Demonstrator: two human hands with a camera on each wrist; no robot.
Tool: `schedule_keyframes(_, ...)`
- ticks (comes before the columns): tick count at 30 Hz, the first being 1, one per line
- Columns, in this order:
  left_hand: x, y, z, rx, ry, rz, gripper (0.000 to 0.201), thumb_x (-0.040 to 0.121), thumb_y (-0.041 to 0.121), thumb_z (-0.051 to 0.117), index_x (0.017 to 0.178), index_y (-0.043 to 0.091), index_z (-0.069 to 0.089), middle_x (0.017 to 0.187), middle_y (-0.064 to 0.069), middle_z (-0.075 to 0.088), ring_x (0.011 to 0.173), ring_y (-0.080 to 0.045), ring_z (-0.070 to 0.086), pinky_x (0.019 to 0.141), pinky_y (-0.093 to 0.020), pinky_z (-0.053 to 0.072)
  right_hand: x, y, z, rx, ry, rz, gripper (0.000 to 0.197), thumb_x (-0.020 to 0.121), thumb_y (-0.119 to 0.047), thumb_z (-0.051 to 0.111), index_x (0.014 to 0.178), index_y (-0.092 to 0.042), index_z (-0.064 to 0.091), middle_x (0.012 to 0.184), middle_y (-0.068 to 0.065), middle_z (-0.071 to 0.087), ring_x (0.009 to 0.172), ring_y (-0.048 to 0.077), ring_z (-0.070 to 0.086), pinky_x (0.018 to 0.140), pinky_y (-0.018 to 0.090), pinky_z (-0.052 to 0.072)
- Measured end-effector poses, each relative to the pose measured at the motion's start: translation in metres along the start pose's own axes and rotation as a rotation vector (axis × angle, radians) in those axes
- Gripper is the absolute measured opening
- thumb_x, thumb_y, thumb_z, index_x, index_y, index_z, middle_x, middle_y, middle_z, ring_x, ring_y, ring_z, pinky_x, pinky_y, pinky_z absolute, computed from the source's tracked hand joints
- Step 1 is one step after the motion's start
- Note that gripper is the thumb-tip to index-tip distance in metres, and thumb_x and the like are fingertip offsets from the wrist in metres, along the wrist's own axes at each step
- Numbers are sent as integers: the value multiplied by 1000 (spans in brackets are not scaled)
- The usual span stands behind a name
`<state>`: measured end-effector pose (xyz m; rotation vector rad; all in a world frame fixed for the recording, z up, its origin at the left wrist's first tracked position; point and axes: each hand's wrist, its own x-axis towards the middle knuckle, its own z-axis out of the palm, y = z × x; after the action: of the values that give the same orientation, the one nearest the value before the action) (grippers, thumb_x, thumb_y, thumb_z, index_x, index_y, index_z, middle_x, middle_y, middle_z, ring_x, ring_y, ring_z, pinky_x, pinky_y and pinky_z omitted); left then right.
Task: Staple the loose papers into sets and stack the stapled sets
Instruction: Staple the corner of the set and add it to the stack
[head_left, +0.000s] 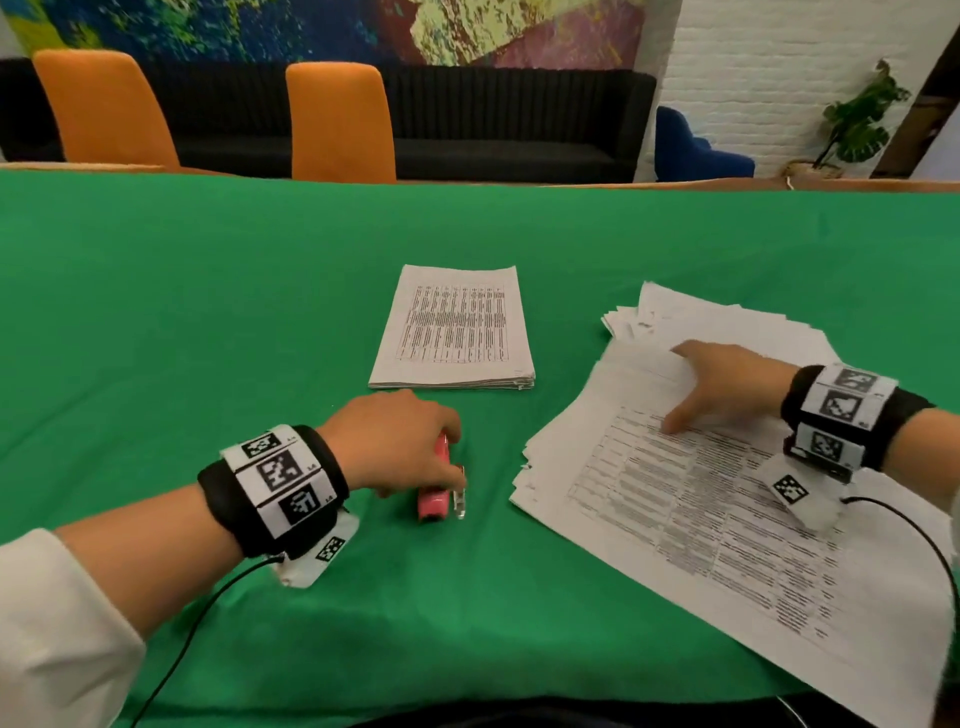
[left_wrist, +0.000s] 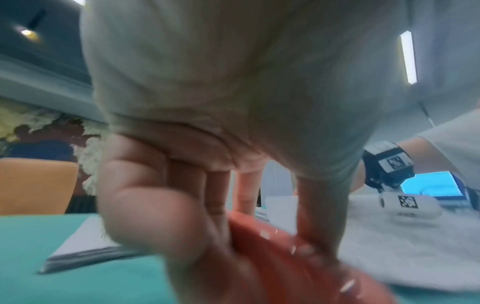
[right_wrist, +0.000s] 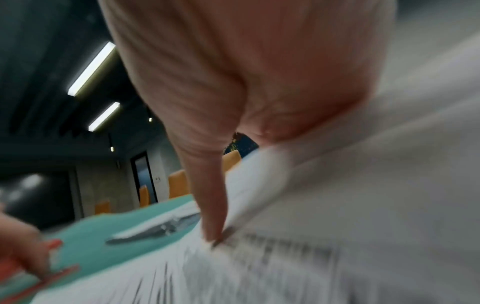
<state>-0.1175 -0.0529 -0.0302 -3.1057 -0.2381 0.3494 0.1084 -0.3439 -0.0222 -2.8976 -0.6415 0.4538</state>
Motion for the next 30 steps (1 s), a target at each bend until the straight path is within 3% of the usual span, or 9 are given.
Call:
schedule_keyframes(4, -2, -9, 1, -47, -10, 41, 68, 85, 44, 71, 145, 47, 39, 85, 8, 59, 73, -19, 63, 61, -29, 46, -16, -8, -16, 318, -93, -212, 32, 80, -23, 89, 109, -23, 77, 102, 1, 80, 87, 25, 77, 90, 47, 61)
schedule_keyframes(6, 0, -13, 3, -85, -1, 25, 89, 81, 37, 75, 153, 41, 24, 78, 6, 58, 71, -20, 61, 61, -32, 46, -27, -17, -25, 437, -196, -337, 19, 85, -14, 83, 103, -14, 81, 100, 7, 81, 90, 32, 78, 89, 46, 62)
schedule_keyframes(9, 3, -25, 2, -94, -20, -17, 89, 77, 36, 79, 153, 30, 34, 85, 7, 67, 75, -17, 65, 63, -31, 50, -33, -29, -33, 474, -327, -425, 22, 90, -10, 77, 111, -7, 75, 105, 11, 80, 92, 34, 78, 83, 42, 65)
schedule_keyframes(13, 1, -39, -21, -89, 42, -86, 36, 81, 42, 74, 115, 31, 72, 83, 9, 73, 70, -11, 67, 60, -27, 51, -18, -53, -35, 399, -371, -459, 23, 91, -9, 76, 113, -9, 72, 105, 10, 80, 91, 32, 77, 78, 38, 65)
schedule_keyframes(17, -4, -46, -52, -147, 271, -106, 31, 81, 44, 75, 109, 33, 68, 84, 10, 72, 70, -12, 65, 62, -30, 51, -3, -92, -23, 242, -355, -490, 21, 83, -16, 86, 100, -25, 78, 98, -3, 81, 89, 23, 78, 83, 36, 61)
schedule_keyframes(21, -15, -42, -71, -210, 405, -45, 37, 78, 51, 70, 111, 35, 67, 91, 10, 73, 71, -14, 66, 73, -40, 59, 11, -123, 1, 151, -241, -492, 23, 75, -29, 92, 95, -24, 82, 87, -11, 80, 77, 10, 73, 80, 32, 61)
schedule_keyframes(24, -24, -35, -69, -241, 365, 24, 31, 83, 45, 76, 112, 36, 67, 96, 14, 72, 70, -7, 64, 70, -35, 56, 12, -132, 27, 138, -73, -514, 29, 74, -32, 93, 96, -25, 75, 85, -13, 73, 78, 8, 66, 70, 24, 51)
schedule_keyframes(27, -25, -30, -52, -249, 255, 82, 29, 83, 46, 78, 107, 39, 64, 94, 17, 71, 68, -2, 61, 61, -29, 46, 1, -130, 45, 223, 166, -620, 56, 72, -32, 94, 120, -27, 66, 108, -14, 67, 93, 6, 61, 78, 22, 45)
schedule_keyframes(30, -16, -25, -29, -241, 178, 101, 34, 83, 49, 79, 109, 36, 63, 96, 13, 69, 71, -3, 60, 61, -29, 47, -16, -129, 53, 129, 5, -660, 63, 72, -43, 93, 126, -32, 62, 121, -12, 63, 105, 9, 59, 87, 28, 48)
